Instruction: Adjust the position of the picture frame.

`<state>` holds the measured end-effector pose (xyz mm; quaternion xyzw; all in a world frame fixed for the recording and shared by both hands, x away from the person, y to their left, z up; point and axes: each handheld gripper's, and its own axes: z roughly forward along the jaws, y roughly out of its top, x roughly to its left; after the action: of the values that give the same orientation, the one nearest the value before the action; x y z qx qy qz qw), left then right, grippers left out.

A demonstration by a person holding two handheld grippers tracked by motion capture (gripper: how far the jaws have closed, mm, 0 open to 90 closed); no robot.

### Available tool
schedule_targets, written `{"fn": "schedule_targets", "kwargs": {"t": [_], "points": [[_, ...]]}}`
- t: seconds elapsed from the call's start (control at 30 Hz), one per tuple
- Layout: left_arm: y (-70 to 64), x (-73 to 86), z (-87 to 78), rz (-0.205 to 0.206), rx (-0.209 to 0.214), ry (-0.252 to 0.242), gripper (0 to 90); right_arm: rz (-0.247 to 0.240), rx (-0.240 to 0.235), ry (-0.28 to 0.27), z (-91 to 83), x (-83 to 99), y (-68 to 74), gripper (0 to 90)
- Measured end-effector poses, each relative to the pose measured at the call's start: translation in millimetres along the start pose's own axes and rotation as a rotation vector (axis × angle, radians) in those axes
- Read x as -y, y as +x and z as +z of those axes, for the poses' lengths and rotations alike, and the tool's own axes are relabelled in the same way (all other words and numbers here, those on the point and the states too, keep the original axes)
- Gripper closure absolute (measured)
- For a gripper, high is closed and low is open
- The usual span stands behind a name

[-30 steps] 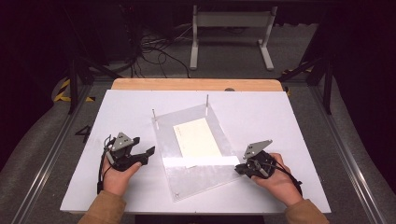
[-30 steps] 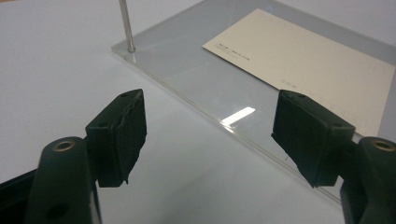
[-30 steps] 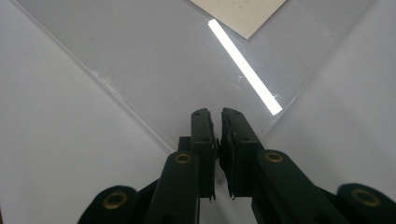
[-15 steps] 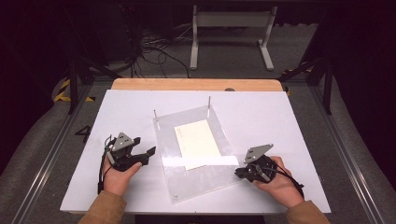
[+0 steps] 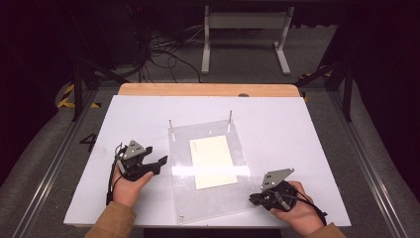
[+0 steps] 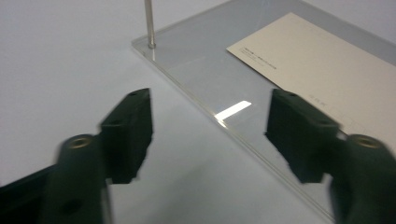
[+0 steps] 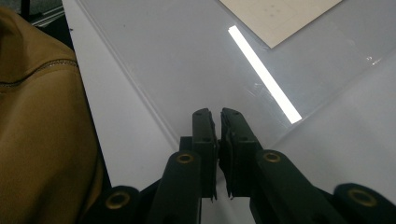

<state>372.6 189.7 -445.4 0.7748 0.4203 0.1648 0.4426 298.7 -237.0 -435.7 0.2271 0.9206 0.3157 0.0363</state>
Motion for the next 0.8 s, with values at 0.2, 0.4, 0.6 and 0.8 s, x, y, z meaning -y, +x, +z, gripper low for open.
{"fn": "schedule_targets", "kwargs": {"t": [0.2, 0.4, 0.6, 0.8], "points": [[0.3, -7.7, 20.5, -0.006, -0.019, 0.129, 82.3, 0.010, 0.072, -0.138, -17.2, 0.2, -4.7, 80.4], [1.1, -9.0, 40.3, -0.035, -0.037, 0.217, 89.6, 0.054, 0.143, -0.194, -31.4, 8.3, -12.1, 79.2], [0.1, -15.8, 49.8, -0.049, -0.006, 0.229, 89.7, 0.080, 0.166, -0.205, -35.2, 13.0, -15.0, 78.5], [-3.5, -22.4, 62.9, -0.025, -0.021, 0.204, 89.6, 0.095, 0.168, -0.203, -36.3, 15.8, -16.7, 78.6]]}}
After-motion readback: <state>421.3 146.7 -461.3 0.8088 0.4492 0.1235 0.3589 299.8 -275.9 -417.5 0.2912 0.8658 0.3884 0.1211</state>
